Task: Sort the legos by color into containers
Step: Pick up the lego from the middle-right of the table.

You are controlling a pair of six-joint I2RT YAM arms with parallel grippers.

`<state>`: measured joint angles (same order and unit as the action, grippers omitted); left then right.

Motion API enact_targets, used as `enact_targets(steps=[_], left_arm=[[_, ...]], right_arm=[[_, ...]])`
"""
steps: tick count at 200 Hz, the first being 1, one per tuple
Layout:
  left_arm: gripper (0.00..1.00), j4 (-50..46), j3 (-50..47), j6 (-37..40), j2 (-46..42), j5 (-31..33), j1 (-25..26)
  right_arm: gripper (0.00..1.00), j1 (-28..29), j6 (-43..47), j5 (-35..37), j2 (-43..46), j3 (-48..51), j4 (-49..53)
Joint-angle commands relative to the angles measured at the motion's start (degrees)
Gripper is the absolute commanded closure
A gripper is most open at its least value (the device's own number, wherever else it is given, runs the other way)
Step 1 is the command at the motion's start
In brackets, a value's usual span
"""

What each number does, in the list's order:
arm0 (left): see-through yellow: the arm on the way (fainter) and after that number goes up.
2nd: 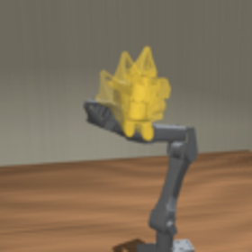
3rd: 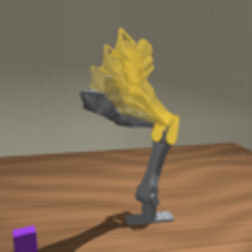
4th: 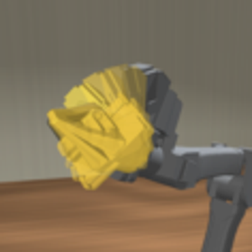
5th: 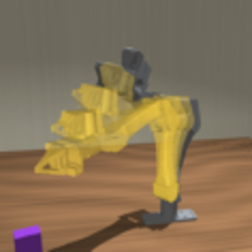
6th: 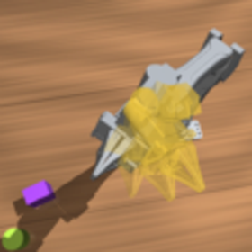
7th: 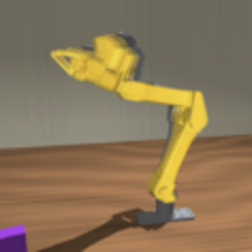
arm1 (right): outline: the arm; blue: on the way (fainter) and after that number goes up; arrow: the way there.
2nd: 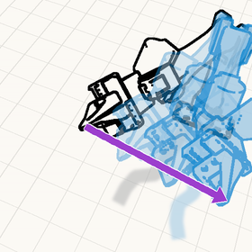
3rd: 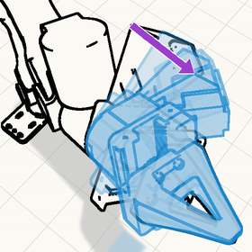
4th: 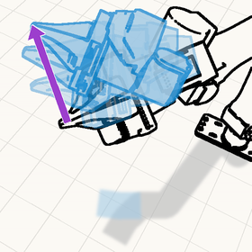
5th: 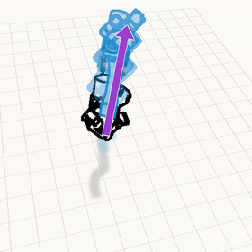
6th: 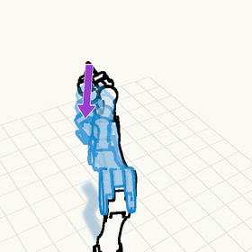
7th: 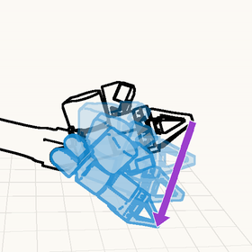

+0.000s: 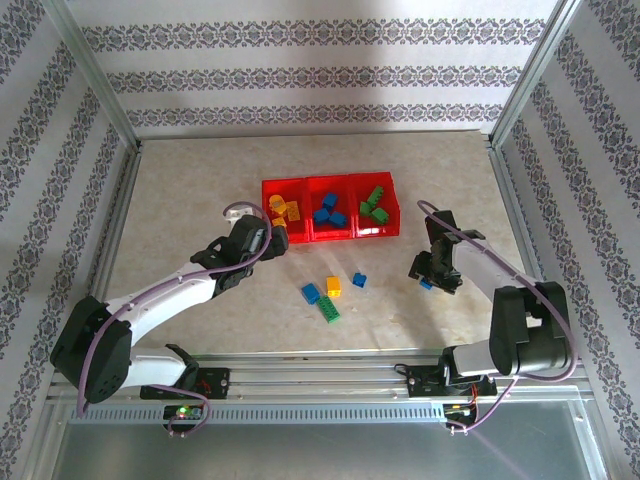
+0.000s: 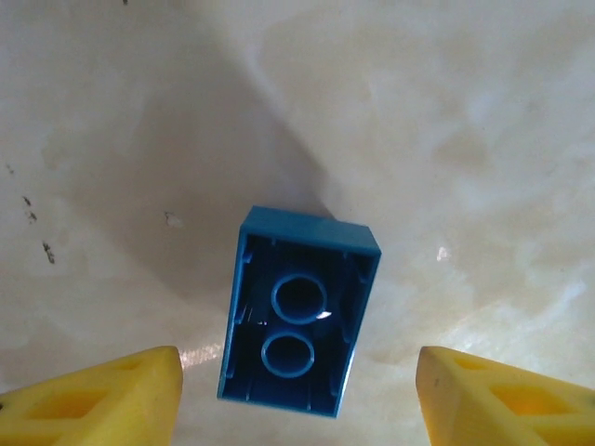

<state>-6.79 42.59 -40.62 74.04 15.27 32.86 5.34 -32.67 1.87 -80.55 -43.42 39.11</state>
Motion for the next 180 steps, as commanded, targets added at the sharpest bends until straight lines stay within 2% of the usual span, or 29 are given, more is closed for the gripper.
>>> enact_targets(steps=[1,35,109,180], left_arm=[[0.0,0.49,-0.06,-0.5,-0.67,0.49,-0.69],[0.0,0.53,-0.01,-0.47,-0.39,0.4,-0.69],[0.0,0.19,0.23,-0.5,-0.3,0.75,-0.69],[0.0,0.73,0.74,-0.51,0.93,0.13,-0.69]], right_arm=[[0.35,-0.78,0.6,0.46,-1.55,0.19,-2.08],[0.4,-1.43,1.27,0.83,-4.63,-0.7,-3.59],[0.63,-1.73,1.4,-1.98,-8.67,-1.93,-5.71],[0.64,-0.23,1.26,-0.33,-1.73,-2.52,-2.63]])
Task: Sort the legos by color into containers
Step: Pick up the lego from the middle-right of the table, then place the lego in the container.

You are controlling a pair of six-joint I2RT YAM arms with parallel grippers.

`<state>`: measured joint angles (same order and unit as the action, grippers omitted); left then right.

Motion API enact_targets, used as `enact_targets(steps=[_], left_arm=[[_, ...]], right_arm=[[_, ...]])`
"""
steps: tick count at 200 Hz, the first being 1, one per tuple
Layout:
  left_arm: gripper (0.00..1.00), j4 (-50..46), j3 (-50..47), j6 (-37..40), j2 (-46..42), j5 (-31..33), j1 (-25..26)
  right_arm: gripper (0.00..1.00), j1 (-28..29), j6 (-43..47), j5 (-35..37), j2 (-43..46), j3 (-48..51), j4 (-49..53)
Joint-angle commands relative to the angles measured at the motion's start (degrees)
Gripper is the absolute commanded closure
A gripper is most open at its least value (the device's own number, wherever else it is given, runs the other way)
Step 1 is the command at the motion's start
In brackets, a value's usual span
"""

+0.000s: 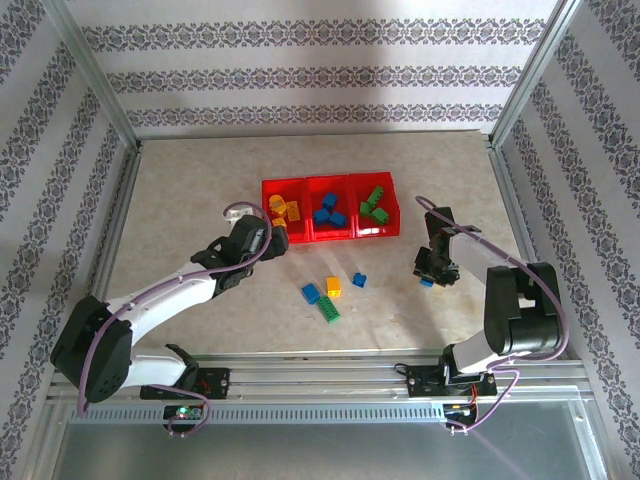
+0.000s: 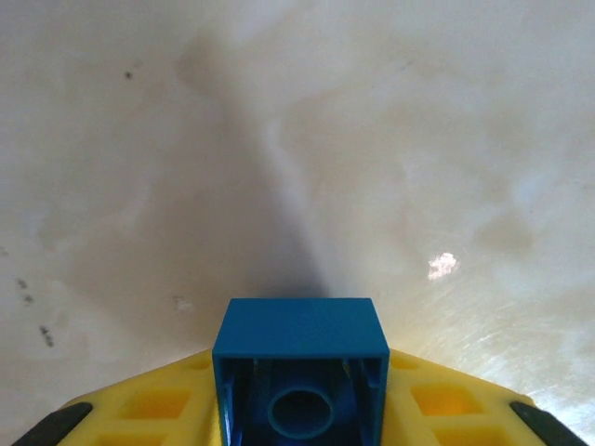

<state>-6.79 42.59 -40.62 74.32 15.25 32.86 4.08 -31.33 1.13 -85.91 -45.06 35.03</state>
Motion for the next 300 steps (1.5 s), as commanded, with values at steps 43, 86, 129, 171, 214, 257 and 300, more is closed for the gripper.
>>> enact_targets(steps=[43,86,129,171,214,257,300], left_arm=[[0.0,1.12,0.82,-0.51,1.07,-0.38,-0.68],[0.0,1.34,0.98,-0.31,1.15,-0.59,-0.69],[0.0,1.28,0.46,-0.4,0.87,-0.59,-0.78],[0.0,1.09,-0.02,-0.12,-0.19,0.01,-0.87],[0.0,0.43,-0.53,-0.07,-1.09,0.28,-1.09],[0.0,-0.15,-1.84,-0.24,-3.03,1.36,-1.46],[0.0,-0.94,-2.43,-0.42,-4.42,1.76,-1.83]], right_arm=[[0.63,6.23,-2.44,0.9,6.87,-3.63,2.24],[0.63,14.53,-4.56,2.82,4.8,-10.53,2.5],[0.63,22.39,-4.71,4.93,-1.02,-19.49,2.77],[0.64,27.99,-1.56,7.2,-9.71,-31.4,4.86],[0.64,29.49,2.1,7.96,-19.18,-42.58,6.53],[0.64,29.32,6.18,8.87,-27.92,-53.95,8.54],[0.64,28.65,7.63,9.24,-35.83,-63.26,11.89]])
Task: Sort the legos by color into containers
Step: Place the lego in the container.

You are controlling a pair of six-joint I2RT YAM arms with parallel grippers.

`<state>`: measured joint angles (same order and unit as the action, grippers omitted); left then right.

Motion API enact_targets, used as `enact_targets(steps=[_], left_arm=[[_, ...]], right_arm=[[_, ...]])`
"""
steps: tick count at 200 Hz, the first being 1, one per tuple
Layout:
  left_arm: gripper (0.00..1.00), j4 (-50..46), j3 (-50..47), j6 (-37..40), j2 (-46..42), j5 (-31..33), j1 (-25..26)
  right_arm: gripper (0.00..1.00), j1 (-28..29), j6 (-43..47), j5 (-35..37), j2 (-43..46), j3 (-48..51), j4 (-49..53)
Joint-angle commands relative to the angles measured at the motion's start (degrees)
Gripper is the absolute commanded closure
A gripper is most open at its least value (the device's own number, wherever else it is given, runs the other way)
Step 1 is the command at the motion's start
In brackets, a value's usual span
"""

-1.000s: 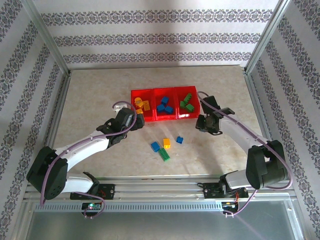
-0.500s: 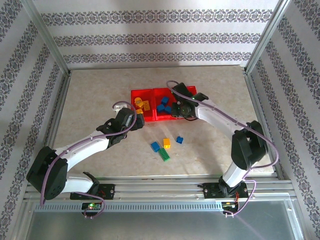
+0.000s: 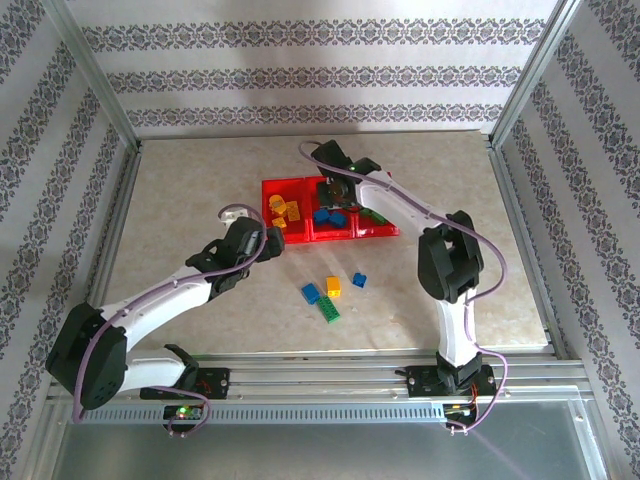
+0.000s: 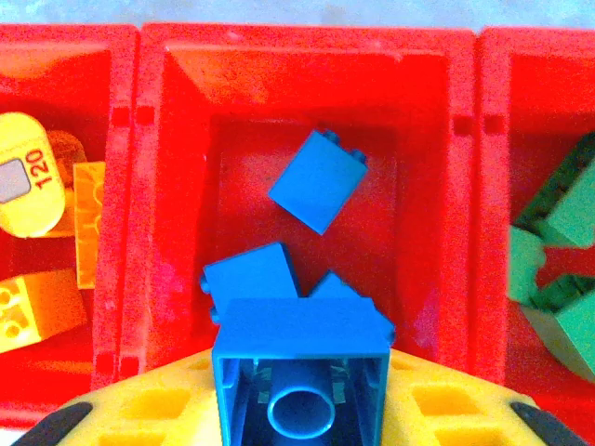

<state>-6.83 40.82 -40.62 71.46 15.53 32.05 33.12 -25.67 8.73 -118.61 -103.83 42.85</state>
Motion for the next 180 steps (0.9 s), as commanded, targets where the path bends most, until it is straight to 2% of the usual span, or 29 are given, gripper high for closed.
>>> enact_targets(steps=[1,109,180], left_arm=[[0.0,-0.94,-0.65,-0.42,-1.57,1.46,-1.02],[0.0,-0.88,-0.66,-0.77,-1.19,0.89,-1.46],[0.0,-0.99,-0.48,-0.74,-1.5,0.81,-1.55]], right_arm=[[0.64,-0.37,1.95,1.63,-3.26,-4.6,4.12],[0.56,-1.84,3.06,0.96,-8.91,-9.34,4.94],[0.49,-1.42,3.29,0.01,-4.31,-9.12,5.4]])
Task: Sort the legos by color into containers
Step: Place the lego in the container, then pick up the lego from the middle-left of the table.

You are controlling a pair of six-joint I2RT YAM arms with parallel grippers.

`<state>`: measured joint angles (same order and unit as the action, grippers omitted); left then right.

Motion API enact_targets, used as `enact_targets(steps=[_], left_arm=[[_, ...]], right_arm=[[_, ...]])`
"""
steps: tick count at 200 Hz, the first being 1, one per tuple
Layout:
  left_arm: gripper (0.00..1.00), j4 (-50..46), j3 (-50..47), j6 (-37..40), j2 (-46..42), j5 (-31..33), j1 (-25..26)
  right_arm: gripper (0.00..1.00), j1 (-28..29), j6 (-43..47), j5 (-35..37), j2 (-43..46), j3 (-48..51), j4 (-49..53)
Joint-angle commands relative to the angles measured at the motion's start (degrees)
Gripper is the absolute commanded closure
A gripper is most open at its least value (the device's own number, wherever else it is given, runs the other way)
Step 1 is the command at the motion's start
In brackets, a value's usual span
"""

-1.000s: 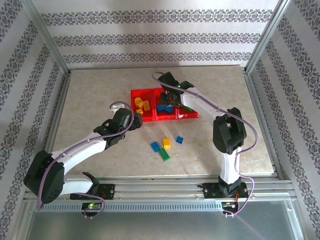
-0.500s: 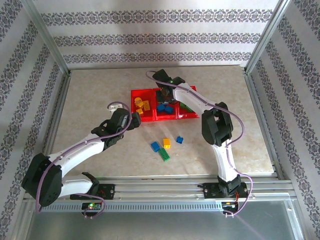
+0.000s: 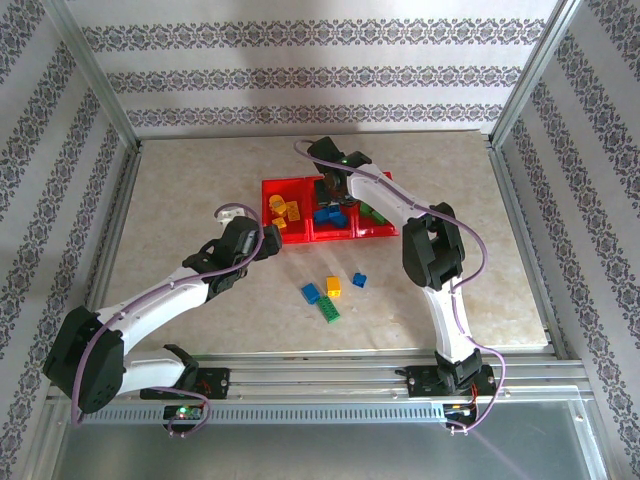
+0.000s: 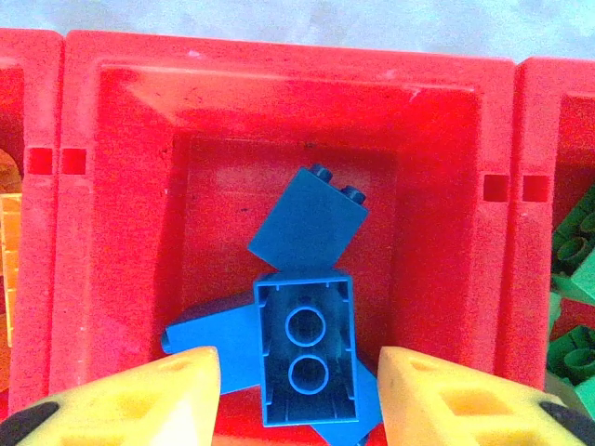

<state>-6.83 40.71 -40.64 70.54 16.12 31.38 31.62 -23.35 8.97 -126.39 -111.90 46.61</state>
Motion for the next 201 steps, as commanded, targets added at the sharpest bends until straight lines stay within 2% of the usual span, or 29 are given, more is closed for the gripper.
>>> enact_targets(steps=[1,38,81,85,88,147,201], left_arm=[[0.0,-0.99,-0.37,-0.74,-0.58,0.22,-0.88],[0.0,-0.82,-0.45,-0.87,-0.55,-0.28,-0.88],[0.0,-0.77,0.04,0.41,-0.34,-1.5,-0.87],[0.0,-0.81,0.2,0.62,-0.32,-1.67,-0.84],[0.0,-0.86,0.31,0.79,-0.25,-1.83,-0.86],[0.0,-3.41,1.89,2.5,0.95,-6.11,0.38],[0.0,-7.05,3.25,1.11,3.47,-6.91,6.99]], right_arm=[[0.48,0.06,0.96,-0.25,3.58,-1.05,1.6],[0.26,0.2,-0.14,-0.87,9.36,3.24,1.05],[0.12,0.28,-2.06,-0.52,18.0,12.6,-0.89],[0.04,0.23,-2.38,-0.26,18.83,13.52,-0.97],[0.02,0.2,-2.52,-0.12,19.43,14.29,-1.06],[0.02,0.02,-6.51,4.94,31.98,29.81,-1.26],[0.02,-0.67,-11.15,7.1,41.57,41.58,-1.23]])
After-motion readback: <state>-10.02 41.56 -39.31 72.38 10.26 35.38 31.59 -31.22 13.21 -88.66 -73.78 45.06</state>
